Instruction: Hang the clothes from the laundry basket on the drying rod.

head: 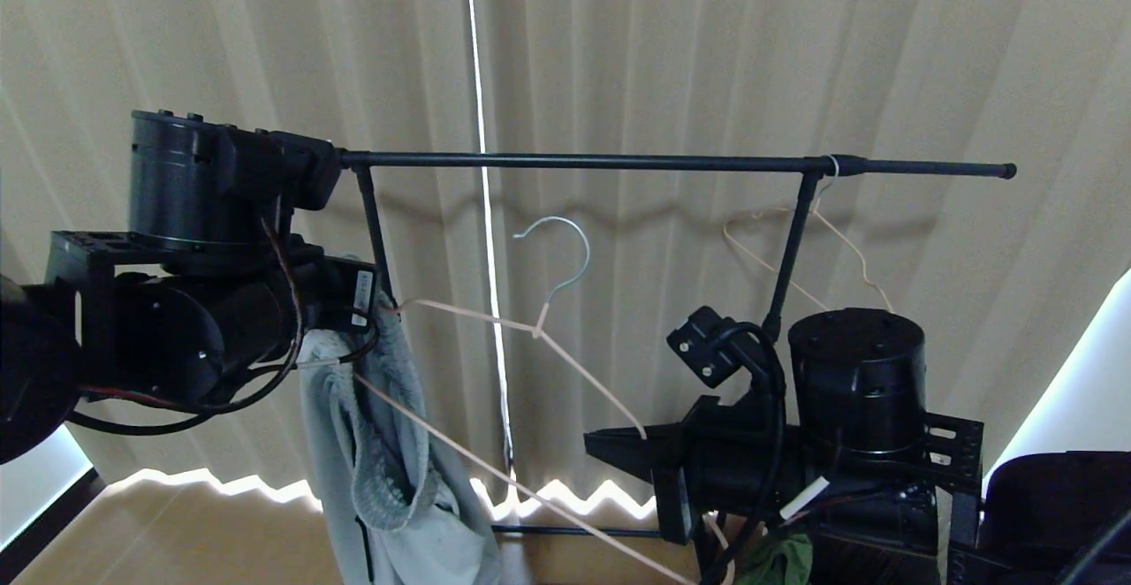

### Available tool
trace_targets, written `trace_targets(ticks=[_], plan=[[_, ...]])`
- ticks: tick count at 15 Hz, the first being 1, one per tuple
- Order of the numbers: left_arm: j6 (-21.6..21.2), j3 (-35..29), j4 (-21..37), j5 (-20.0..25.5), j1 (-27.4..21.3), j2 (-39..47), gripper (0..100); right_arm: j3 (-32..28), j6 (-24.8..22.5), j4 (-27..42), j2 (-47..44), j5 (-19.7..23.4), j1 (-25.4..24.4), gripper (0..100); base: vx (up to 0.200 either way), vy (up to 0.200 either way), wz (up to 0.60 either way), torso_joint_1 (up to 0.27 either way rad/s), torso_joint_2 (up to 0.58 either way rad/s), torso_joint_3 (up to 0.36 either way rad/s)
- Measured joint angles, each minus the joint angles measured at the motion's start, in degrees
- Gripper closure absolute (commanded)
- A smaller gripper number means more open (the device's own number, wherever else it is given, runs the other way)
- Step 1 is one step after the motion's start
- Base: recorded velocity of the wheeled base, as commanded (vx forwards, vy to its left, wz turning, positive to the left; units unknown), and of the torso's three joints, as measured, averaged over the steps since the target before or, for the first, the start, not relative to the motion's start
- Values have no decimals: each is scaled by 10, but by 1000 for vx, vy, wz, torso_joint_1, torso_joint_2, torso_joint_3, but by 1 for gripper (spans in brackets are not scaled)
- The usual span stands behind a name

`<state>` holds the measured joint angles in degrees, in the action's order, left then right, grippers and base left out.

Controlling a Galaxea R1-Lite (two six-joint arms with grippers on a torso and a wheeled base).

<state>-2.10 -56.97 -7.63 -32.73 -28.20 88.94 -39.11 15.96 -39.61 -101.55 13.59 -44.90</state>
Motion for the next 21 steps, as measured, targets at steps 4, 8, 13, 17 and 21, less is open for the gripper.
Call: trace_targets(ticks=[4, 8, 13, 17, 21], plan=[[10, -14, -1, 0, -6, -1, 100, -18, 4, 0, -17, 1, -3, 100, 0, 0, 0, 0, 0, 0], [17, -23, -2, -1, -16, -3, 100, -32, 14, -2, -34, -5, -15, 100, 0, 0, 0, 0, 0, 0], [17, -20, -3, -3, -58, -22, 100, -37, 17, -4, -58, -26, -18, 100, 0, 0, 0, 0, 0, 0], [12, -9, -42, 26, -120, -30, 100, -40, 20, -4, -62, -26, -17, 100, 0, 0, 0, 0, 0, 0], [-29, 26, -47, 66, -139, -56, 100, -40, 20, -3, -58, -28, -16, 100, 0, 0, 0, 0, 0, 0]])
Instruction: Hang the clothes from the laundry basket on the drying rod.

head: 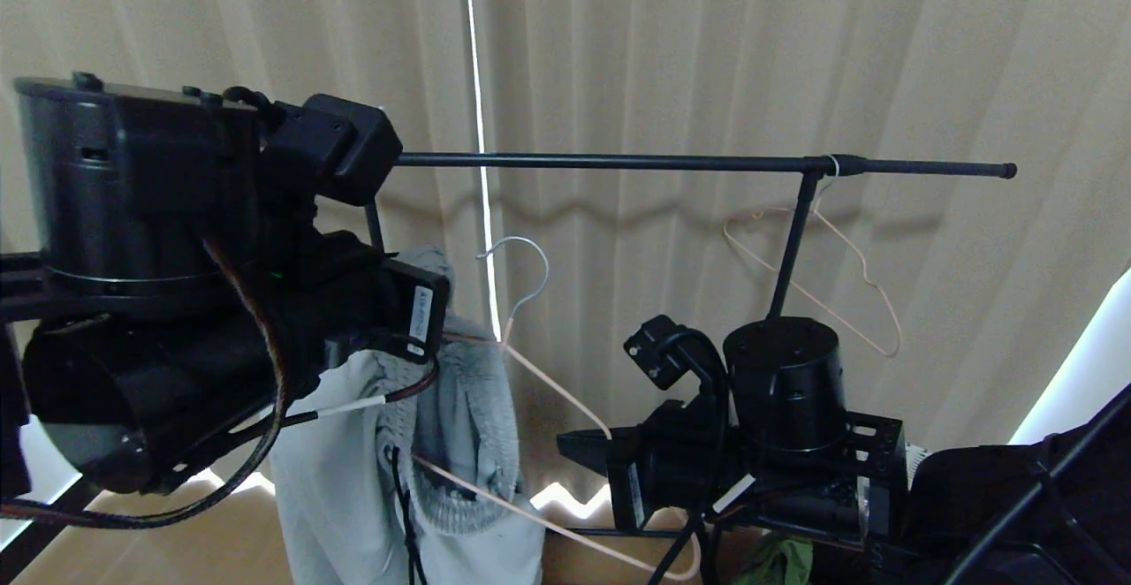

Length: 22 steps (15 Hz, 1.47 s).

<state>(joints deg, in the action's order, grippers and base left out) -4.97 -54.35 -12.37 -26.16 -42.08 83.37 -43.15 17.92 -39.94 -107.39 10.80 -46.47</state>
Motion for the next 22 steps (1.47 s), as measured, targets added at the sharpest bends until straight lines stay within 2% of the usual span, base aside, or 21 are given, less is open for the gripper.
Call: trace_targets(ticks=[1, 3, 4, 6, 9, 13, 14, 22], plan=[[-14, 12, 0, 28, -1, -13, 100, 0, 0, -1, 1, -2, 2, 100, 0, 0, 0, 0, 0, 0], [-59, 48, 0, 124, 7, -47, 100, 0, 0, -1, 4, -2, 12, 100, 0, 0, 0, 0, 0, 0], [-86, 71, -1, 157, 13, -64, 100, 0, 0, 0, 8, -2, 15, 100, 0, 0, 0, 0, 0, 0], [-108, 102, -3, 174, 30, -85, 100, -1, -1, 0, 17, -2, 25, 100, 0, 0, 0, 0, 0, 0], [-109, 123, -11, 176, 43, -96, 100, -5, -2, 0, 27, -2, 33, 100, 0, 0, 0, 0, 0, 0], [-109, 154, -49, 190, 47, -94, 100, -17, -3, 1, 40, -3, 36, 100, 0, 0, 0, 0, 0, 0], [-108, 156, -49, 190, 47, -93, 0, -19, -3, 1, 43, -3, 36, 100, 0, 0, 0, 0, 0, 0], [-110, 187, -48, 193, 46, -127, 0, -15, -10, 2, 61, -10, 53, 100, 0, 0, 0, 0, 0, 0]])
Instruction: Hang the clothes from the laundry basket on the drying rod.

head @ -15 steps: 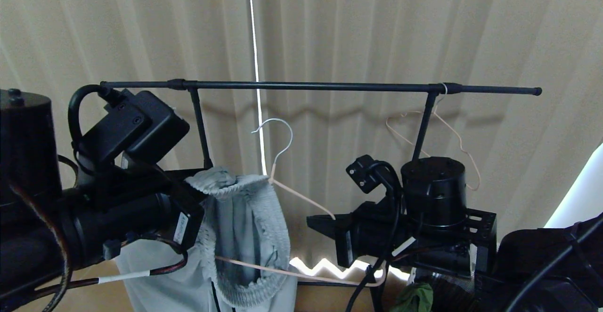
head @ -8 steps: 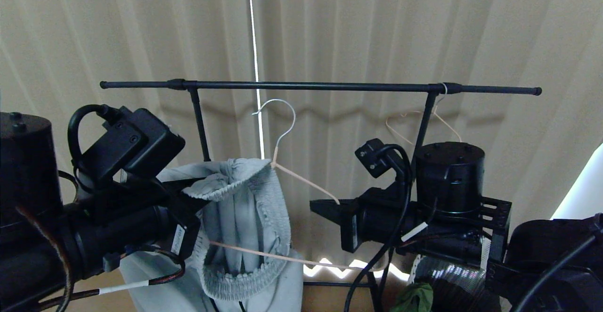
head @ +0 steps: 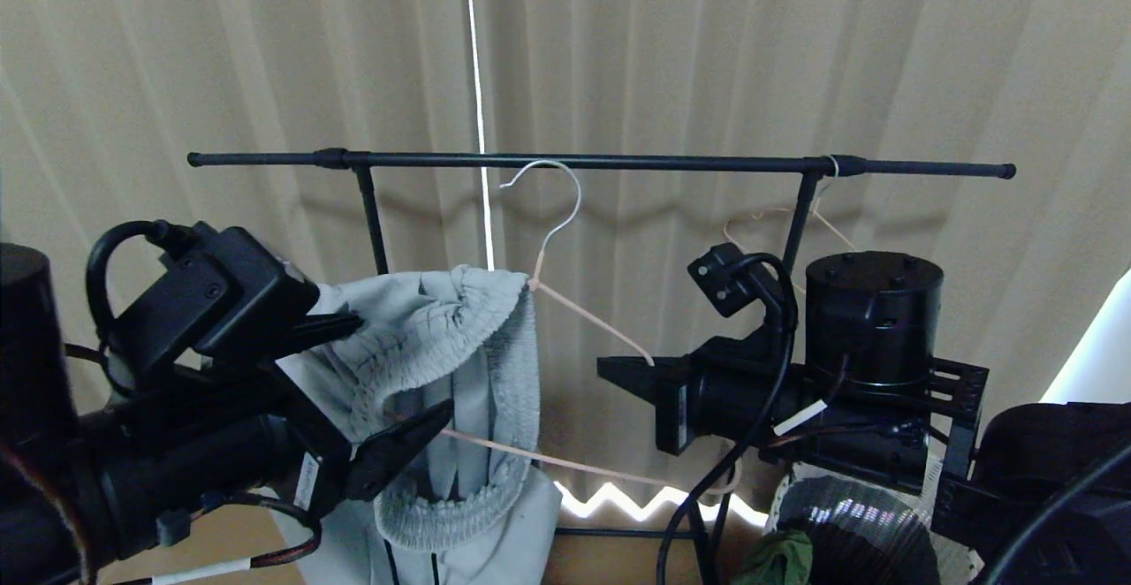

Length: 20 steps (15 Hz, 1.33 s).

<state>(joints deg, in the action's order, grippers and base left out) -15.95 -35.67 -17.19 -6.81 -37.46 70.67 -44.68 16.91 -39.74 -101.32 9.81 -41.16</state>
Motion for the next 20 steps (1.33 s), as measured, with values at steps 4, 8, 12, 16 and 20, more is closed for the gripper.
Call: trace_targets(ticks=[4, 8, 12, 16, 20], plan=[[-4, 22, 1, 40, 0, -72, 0, 4, -25, 5, 14, -12, 29, 100, 0, 0, 0, 0, 0, 0], [-10, 25, 2, 45, 41, -129, 0, 28, -59, 5, 19, -29, 60, 100, 0, 0, 0, 0, 0, 0], [-8, 12, 0, 66, 71, -144, 0, 49, -80, 0, 19, -36, 82, 100, 0, 0, 0, 0, 0, 0], [-14, -2, 0, 110, 106, -131, 0, 70, -91, -1, 25, -41, 89, 100, 0, 0, 0, 0, 0, 0], [-52, -35, -25, 126, 148, -61, 0, 91, -110, -2, 30, -44, 89, 100, 0, 0, 0, 0, 0, 0]])
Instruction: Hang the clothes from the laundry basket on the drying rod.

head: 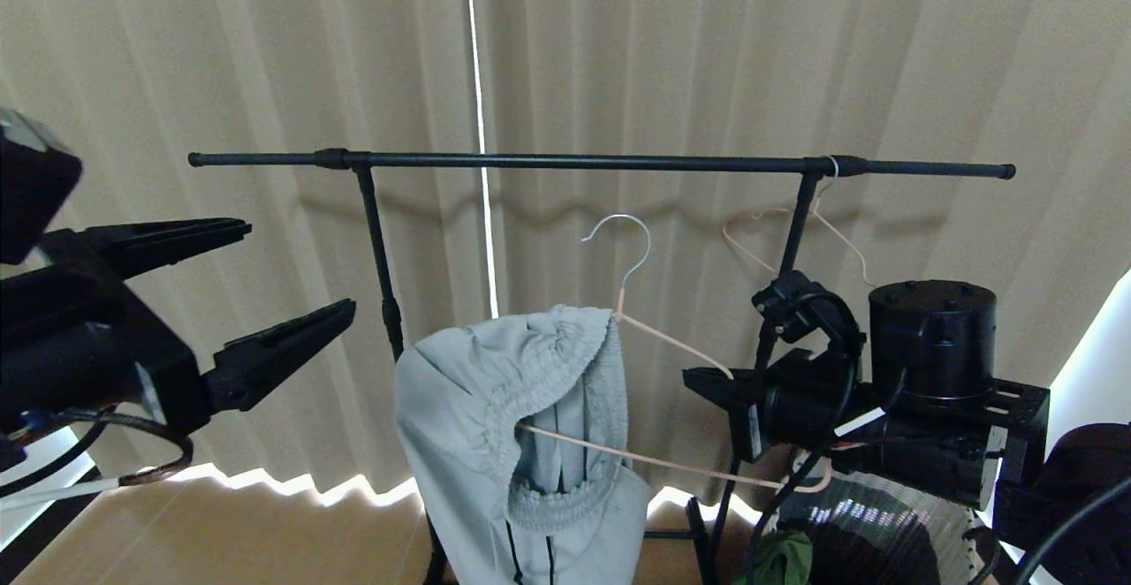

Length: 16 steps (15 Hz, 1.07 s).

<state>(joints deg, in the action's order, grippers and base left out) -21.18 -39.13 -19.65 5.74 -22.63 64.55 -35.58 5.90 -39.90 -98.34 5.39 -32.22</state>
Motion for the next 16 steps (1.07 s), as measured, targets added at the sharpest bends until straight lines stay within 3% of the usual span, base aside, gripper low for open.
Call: trace_targets(ticks=[3, 7, 11, 14, 16], plan=[[-107, -15, -51, 20, 4, 55, 0, -2, -21, 0, 5, 0, -6, 100, 0, 0, 0, 0, 0, 0], [-122, -17, -51, 102, -21, 93, 0, -3, -37, -4, 8, 1, -11, 100, 0, 0, 0, 0, 0, 0], [-143, -19, -52, 110, -43, 148, 0, 3, -40, -52, 6, 1, -34, 100, 0, 0, 0, 0, 0, 0], [-187, -20, -53, 109, -28, 176, 0, 7, -56, -56, 7, 2, -53, 100, 0, 0, 0, 0, 0, 0], [-193, -21, -54, 109, -20, 184, 0, 10, -63, -59, 9, 2, -59, 100, 0, 0, 0, 0, 0, 0]])
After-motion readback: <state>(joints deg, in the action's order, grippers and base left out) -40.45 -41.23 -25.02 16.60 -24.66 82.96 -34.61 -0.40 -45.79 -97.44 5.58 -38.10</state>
